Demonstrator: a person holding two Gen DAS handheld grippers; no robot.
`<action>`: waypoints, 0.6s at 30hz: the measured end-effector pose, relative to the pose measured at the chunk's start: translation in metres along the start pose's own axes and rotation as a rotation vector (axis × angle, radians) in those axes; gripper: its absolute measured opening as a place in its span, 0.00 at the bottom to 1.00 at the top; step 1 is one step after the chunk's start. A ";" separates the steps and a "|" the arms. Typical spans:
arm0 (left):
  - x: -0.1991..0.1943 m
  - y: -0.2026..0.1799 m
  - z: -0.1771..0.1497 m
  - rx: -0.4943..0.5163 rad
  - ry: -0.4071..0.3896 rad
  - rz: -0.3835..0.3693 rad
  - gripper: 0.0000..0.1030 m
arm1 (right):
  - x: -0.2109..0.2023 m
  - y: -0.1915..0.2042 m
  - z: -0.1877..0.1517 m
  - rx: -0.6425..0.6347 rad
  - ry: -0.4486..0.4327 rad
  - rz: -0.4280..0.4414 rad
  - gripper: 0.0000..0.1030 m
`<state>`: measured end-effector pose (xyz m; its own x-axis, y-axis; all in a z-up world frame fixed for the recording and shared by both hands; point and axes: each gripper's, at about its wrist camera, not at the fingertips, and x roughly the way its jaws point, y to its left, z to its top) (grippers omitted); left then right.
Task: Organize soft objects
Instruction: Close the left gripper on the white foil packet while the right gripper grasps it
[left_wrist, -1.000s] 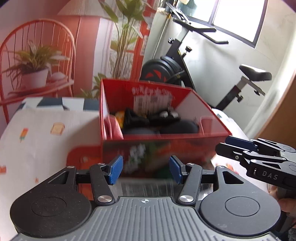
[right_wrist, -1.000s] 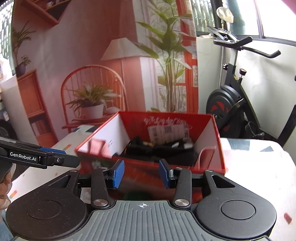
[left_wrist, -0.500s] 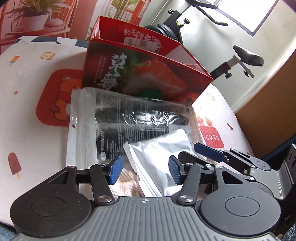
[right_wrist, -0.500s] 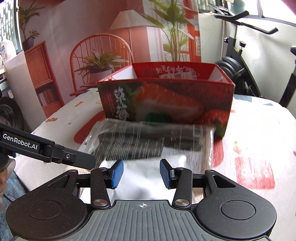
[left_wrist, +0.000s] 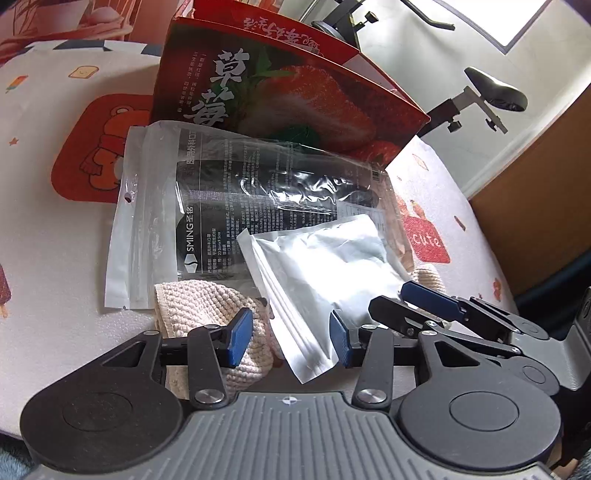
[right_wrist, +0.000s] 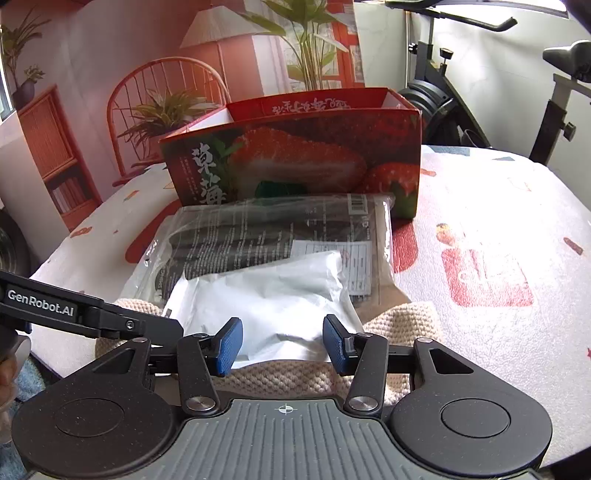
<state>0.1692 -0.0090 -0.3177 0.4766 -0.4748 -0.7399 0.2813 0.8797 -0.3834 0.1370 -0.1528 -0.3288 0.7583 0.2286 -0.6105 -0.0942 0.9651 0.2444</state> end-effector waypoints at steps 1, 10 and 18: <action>0.002 0.000 0.000 0.008 -0.002 0.007 0.44 | 0.001 0.000 -0.002 0.002 0.000 0.001 0.45; 0.017 0.006 0.011 -0.001 -0.028 0.016 0.39 | 0.014 0.002 -0.001 -0.026 0.002 0.005 0.53; 0.020 0.008 0.013 -0.010 -0.043 0.007 0.39 | 0.013 -0.014 0.011 0.037 -0.043 0.015 0.51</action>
<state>0.1917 -0.0120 -0.3286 0.5143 -0.4689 -0.7181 0.2695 0.8833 -0.3837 0.1551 -0.1646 -0.3317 0.7838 0.2367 -0.5741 -0.0826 0.9560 0.2815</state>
